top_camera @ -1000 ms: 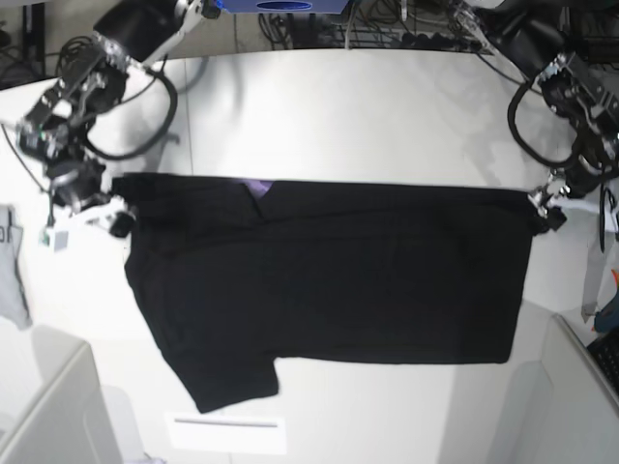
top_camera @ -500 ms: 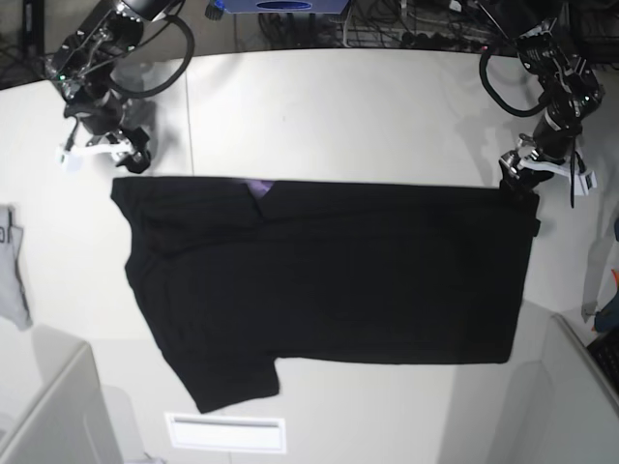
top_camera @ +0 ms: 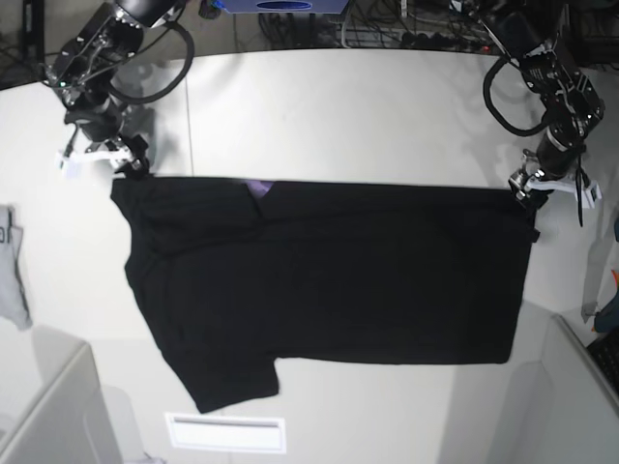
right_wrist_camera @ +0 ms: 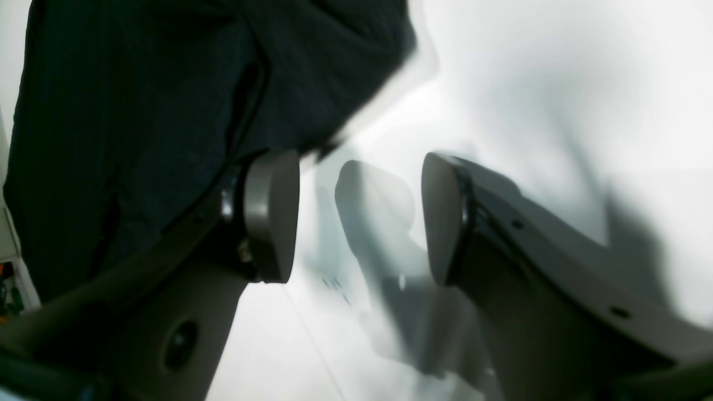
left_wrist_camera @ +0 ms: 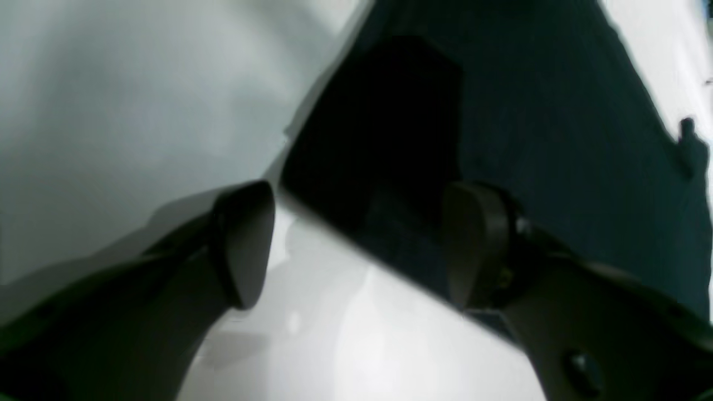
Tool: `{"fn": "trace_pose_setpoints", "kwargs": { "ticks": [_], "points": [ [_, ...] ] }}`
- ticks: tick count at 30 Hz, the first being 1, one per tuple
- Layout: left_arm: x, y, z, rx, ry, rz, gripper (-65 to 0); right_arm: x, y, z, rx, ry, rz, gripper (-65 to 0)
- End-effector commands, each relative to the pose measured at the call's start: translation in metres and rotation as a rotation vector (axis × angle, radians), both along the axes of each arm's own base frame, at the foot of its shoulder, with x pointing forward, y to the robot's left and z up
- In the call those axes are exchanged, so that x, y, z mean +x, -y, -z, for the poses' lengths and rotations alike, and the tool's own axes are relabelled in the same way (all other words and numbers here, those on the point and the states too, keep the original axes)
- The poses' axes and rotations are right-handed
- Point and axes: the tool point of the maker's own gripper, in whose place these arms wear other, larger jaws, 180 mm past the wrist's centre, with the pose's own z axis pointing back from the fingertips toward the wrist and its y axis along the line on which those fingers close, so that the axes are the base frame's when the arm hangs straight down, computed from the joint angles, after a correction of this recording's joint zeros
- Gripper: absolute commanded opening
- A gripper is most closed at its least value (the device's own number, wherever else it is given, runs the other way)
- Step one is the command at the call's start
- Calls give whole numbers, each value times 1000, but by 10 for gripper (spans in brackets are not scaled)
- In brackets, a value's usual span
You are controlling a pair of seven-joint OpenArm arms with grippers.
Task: Fold the T-shirt properly
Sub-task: 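Lift the shoulder edge with both grippers and pull it toward the robot, then lay the shirt flat and release both grippers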
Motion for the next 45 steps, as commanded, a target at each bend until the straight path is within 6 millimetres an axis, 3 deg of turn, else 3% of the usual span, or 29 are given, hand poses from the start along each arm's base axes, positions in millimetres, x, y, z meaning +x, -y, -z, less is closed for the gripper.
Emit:
{"fn": "trace_pose_setpoints", "kwargs": {
  "ticks": [1,7,22,26,28,35,39,41,42,44,45],
  "points": [
    [-7,-5,8,1,-65,8,-202,7,7,-8,-12,22,27,-329],
    [-3,-3,16,-21,-81,16,-204,13,10,-10,3,24,63,-329],
    [34,-1,-4,-121,-106,-43,-204,19,9,-13,7,34,60,-329],
    [34,1,-3,-126,-110,-39,-214,21,10,-14,4,40,63,-329],
    [28,2,1,-128,-123,-40,-278,21,9,-11,14,36,66,-329],
    [22,1,5,-124,-139,-41,-630,30,6,15,75,19,136,-330],
    [22,0,5,-123,-139,-41,-650,33,9,24,88,13,199,-330],
    [21,0,5,-123,-140,-41,-650,33,9,23,88,16,200,-372],
    [17,0,8,-123,-149,-42,-650,32,9,24,87,16,199,-437],
    [13,0,10,-122,-160,-41,-650,30,11,24,84,16,203,-644],
    [11,1,11,-128,-173,-31,-650,29,11,24,86,14,203,-650]
  ]
}}
